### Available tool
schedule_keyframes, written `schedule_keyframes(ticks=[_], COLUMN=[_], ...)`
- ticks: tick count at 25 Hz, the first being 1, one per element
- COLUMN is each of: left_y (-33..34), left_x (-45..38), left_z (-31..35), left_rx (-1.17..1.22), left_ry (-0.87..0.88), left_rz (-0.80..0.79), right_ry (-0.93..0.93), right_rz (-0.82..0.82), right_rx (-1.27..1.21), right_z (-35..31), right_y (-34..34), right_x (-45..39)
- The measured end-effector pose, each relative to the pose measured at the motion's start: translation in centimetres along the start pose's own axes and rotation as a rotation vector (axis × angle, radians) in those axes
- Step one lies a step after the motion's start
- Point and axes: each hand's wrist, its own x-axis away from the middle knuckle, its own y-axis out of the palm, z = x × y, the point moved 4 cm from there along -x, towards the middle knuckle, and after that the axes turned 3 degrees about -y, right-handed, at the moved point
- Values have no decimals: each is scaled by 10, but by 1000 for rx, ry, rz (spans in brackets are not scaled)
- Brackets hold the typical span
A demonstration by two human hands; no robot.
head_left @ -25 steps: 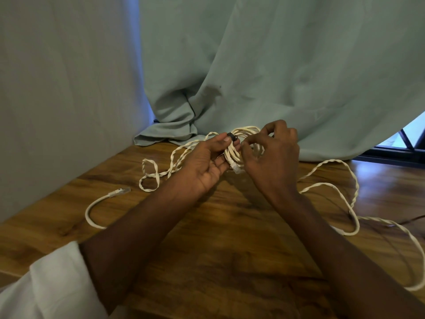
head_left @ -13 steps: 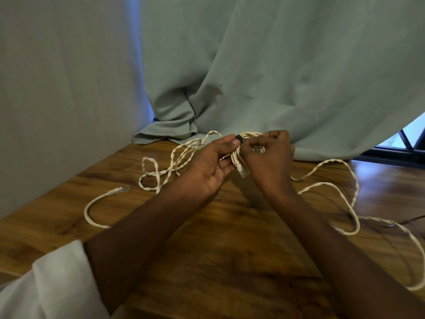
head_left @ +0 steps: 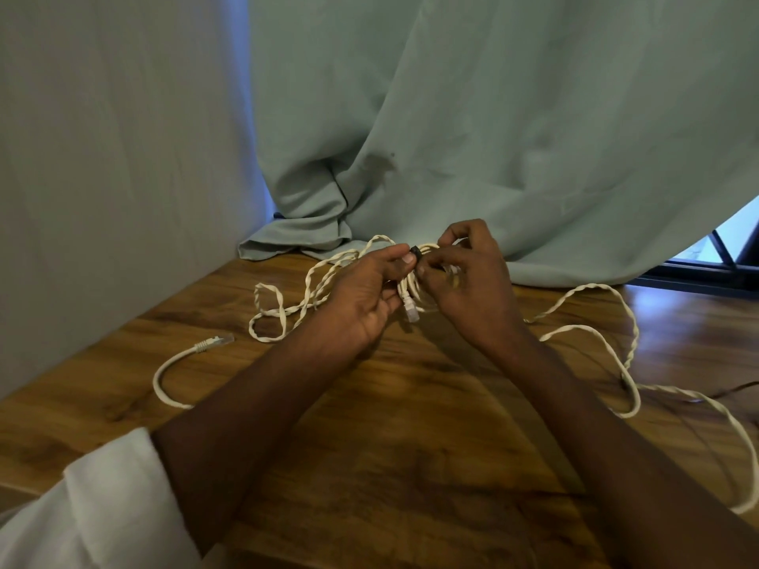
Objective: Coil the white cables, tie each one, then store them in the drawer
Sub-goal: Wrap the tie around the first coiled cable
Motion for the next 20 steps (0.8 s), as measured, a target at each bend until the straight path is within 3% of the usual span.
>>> schedule_keyframes(ticks=[4,9,15,20], left_y=[1,0,3,2], left_x=[-1,1,-3,-4], left_z=[3,5,10,13], left_rx=[-53,-177,-317,-479], left_ry=[56,134,42,31], left_rz=[-5,-53,-169,-199], right_ry=[136,325,361,287], right_rz=[217,-12,2,1], right_rx=[-162,-385,-501,-452], right_z=[8,28,23,21], right_y=[-14,-7,-13,-8], right_x=[-3,-5,-5,-4])
